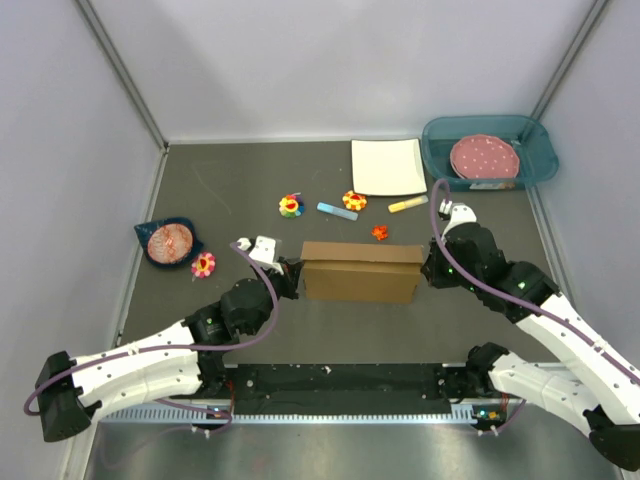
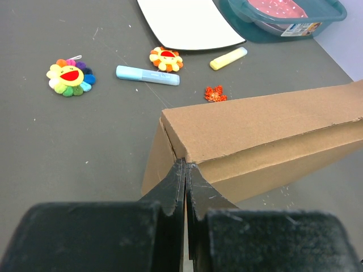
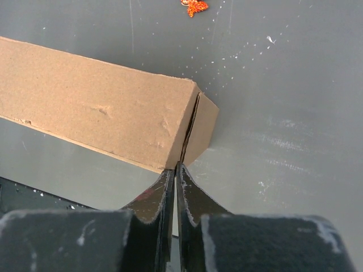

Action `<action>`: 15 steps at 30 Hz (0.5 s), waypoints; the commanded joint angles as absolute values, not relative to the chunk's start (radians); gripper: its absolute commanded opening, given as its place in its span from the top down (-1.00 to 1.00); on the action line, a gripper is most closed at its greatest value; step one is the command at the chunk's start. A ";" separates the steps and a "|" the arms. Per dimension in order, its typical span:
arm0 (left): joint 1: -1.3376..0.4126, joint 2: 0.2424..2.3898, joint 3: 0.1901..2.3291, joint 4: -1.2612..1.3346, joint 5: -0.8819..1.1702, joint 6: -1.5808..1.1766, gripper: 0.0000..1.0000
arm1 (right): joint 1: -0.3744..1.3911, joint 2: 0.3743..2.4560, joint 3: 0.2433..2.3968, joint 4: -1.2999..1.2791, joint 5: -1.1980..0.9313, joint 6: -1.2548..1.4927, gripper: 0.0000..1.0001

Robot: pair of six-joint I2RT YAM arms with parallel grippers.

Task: Fold the paper box

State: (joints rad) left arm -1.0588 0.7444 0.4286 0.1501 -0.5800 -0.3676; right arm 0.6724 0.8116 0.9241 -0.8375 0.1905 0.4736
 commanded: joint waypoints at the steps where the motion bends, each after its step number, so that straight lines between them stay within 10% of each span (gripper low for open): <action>1: -1.058 0.776 0.400 0.006 -0.546 -0.374 1.00 | 0.683 0.808 0.966 -0.851 0.199 0.466 0.89; 6: -1.058 0.770 0.394 0.003 -0.546 -0.382 1.00 | 0.683 0.746 1.080 -0.856 0.193 0.469 0.61; 15: -1.058 0.770 0.385 0.005 -0.546 -0.397 1.00 | 0.683 0.765 1.051 -0.698 0.173 0.472 1.00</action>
State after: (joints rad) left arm -1.0588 0.7444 0.4282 0.1497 -0.5804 -0.3698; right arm 0.6724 0.7189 1.0832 -0.7803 0.1822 0.4725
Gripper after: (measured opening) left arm 0.009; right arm 0.008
